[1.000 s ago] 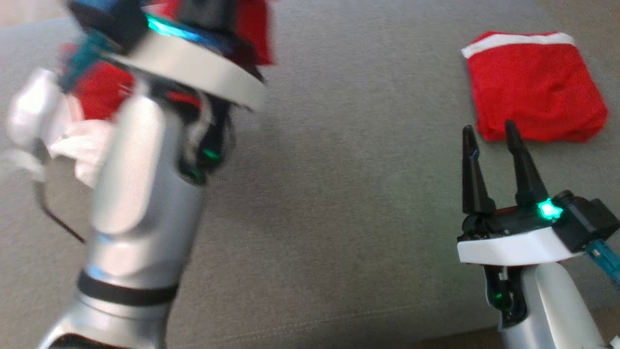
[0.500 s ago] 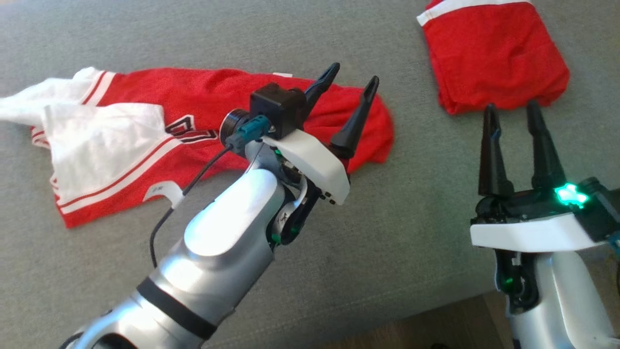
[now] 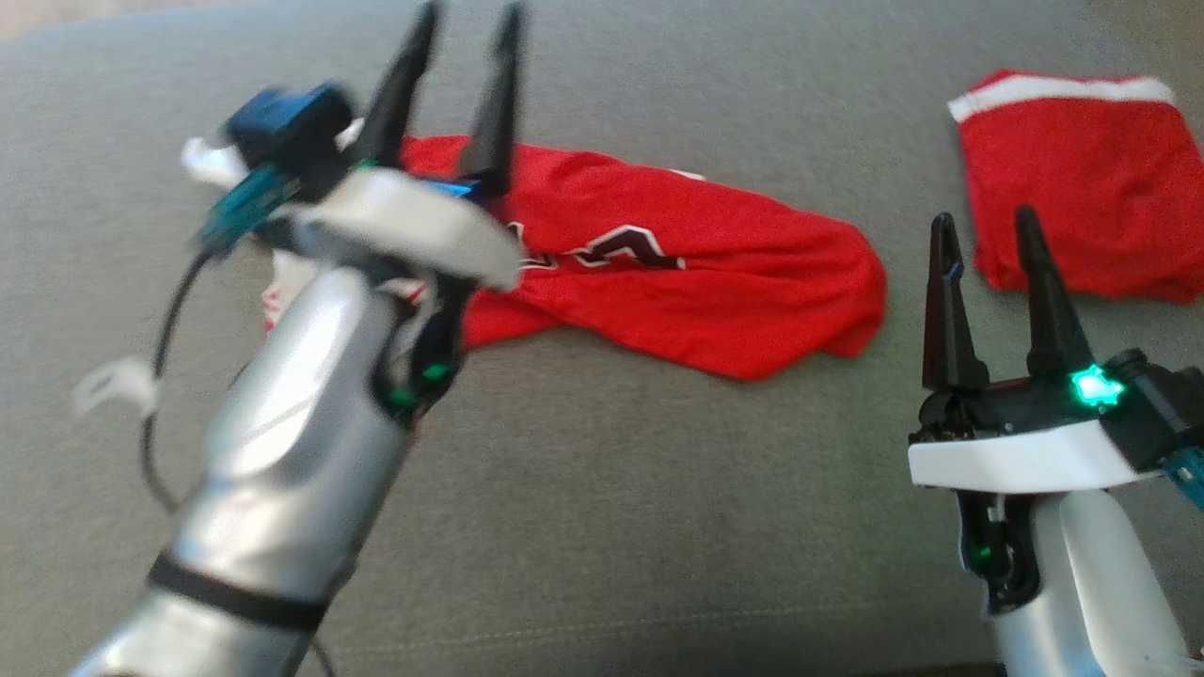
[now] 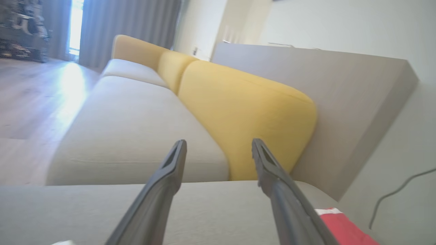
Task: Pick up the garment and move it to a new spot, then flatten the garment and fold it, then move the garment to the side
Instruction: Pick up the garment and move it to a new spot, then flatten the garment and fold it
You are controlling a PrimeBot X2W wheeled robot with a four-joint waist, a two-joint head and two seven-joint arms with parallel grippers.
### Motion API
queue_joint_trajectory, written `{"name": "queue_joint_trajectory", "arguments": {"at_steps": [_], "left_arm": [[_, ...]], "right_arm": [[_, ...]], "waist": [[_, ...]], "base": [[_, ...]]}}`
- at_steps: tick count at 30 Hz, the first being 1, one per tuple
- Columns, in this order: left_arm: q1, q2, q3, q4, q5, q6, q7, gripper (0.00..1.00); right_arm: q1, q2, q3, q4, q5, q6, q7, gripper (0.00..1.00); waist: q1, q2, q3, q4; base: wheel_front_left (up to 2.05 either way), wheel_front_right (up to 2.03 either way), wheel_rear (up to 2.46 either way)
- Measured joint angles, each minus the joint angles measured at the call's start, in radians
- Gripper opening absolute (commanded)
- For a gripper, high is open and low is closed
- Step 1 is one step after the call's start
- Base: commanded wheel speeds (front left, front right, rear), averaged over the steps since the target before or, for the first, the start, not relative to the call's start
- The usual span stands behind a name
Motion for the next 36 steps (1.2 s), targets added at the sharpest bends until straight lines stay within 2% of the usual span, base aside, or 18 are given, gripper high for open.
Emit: {"name": "queue_joint_trajectory", "arguments": {"at_steps": [5,9,12,14,19,24,36], "left_arm": [[0.206,0.048,0.15,-0.078,0.031,-0.011,0.0,1.0],[0.371,0.052,0.249,-0.141,0.061,-0.049,0.0,1.0],[0.478,0.036,0.314,-0.179,0.086,-0.079,0.0,1.0],[0.545,0.011,0.35,-0.197,0.104,-0.108,0.0,1.0],[0.66,-0.049,0.431,-0.224,0.137,-0.149,0.0,1.0],[0.688,-0.057,0.46,-0.233,0.148,-0.167,0.0,1.0],[0.686,-0.06,0.456,-0.245,0.136,-0.156,0.0,1.0]], "right_arm": [[0.036,0.0,-0.001,0.024,-0.012,0.0,0.0,1.0],[0.079,0.0,0.005,0.043,-0.015,0.0,0.0,1.0],[0.097,0.0,0.007,0.049,-0.022,0.0,0.0,1.0],[0.109,0.0,0.01,0.054,-0.022,0.0,0.0,1.0],[0.131,0.0,0.021,0.054,-0.029,0.0,0.0,1.0],[0.141,0.0,0.025,0.053,-0.029,0.0,0.002,1.0],[0.141,0.0,0.033,0.052,-0.029,0.0,0.003,1.0]], "waist": [[0.0,0.0,-0.053,0.068],[0.0,0.0,-0.099,0.112],[0.0,0.0,-0.128,0.14],[-0.0001,0.0,-0.143,0.155],[0.0,0.0,-0.166,0.172],[0.0,0.0,-0.164,0.167],[0.0,0.0,-0.167,0.126]], "base": [[0.0,0.0,0.0],[0.0,0.0,0.0],[0.0,0.0,0.0],[0.0,0.0,0.0],[0.0,0.0,0.0],[0.0,0.0,0.0],[0.0,0.0,0.0]]}}
